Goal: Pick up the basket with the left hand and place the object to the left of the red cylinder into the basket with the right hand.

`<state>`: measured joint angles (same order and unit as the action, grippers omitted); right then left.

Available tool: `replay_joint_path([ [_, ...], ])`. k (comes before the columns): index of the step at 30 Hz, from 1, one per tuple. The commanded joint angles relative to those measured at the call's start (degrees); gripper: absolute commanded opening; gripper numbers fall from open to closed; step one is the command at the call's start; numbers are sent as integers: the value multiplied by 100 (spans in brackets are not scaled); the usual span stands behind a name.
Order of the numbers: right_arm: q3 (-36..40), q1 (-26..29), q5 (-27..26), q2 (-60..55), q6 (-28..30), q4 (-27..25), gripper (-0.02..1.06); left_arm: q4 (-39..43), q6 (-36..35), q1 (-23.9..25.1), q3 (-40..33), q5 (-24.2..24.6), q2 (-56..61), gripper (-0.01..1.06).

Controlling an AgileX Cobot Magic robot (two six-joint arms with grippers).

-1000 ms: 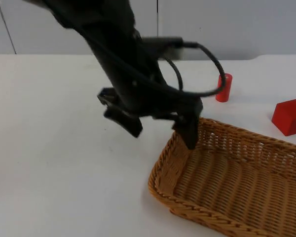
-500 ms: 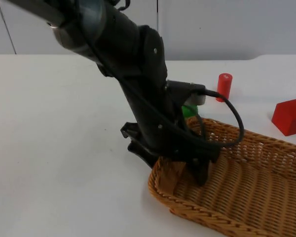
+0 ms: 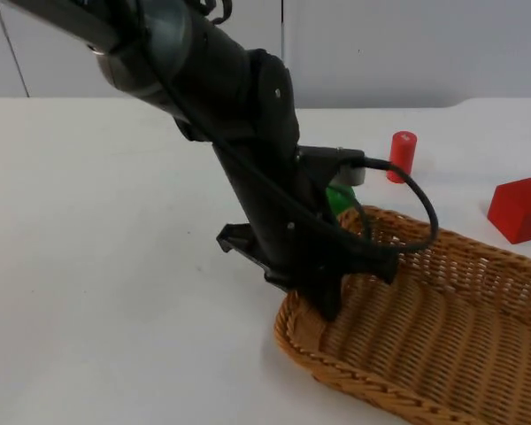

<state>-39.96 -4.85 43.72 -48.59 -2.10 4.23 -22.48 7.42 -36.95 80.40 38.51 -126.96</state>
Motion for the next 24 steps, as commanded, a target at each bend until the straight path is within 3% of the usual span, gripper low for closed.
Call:
replay_joint_path([
  [1,-29,48,-32,23,-3,40,105,136,4,53,1,246,210,0],
  [7,-29,48,-6,23,-3,40,105,137,69,540,-58,1030,851,0],
  [16,-29,48,-8,23,-3,16,105,-565,639,1706,-1016,1166,2166,0],
  [20,-29,48,-8,23,-3,16,105,-1302,1478,2724,-1918,1223,2785,0],
  [21,-29,48,-8,23,-3,16,105,-1302,1478,2724,-1918,1223,2785,0],
  [24,-29,48,-4,23,-3,-6,105,-1429,1720,3497,-2508,1197,3140,0],
])
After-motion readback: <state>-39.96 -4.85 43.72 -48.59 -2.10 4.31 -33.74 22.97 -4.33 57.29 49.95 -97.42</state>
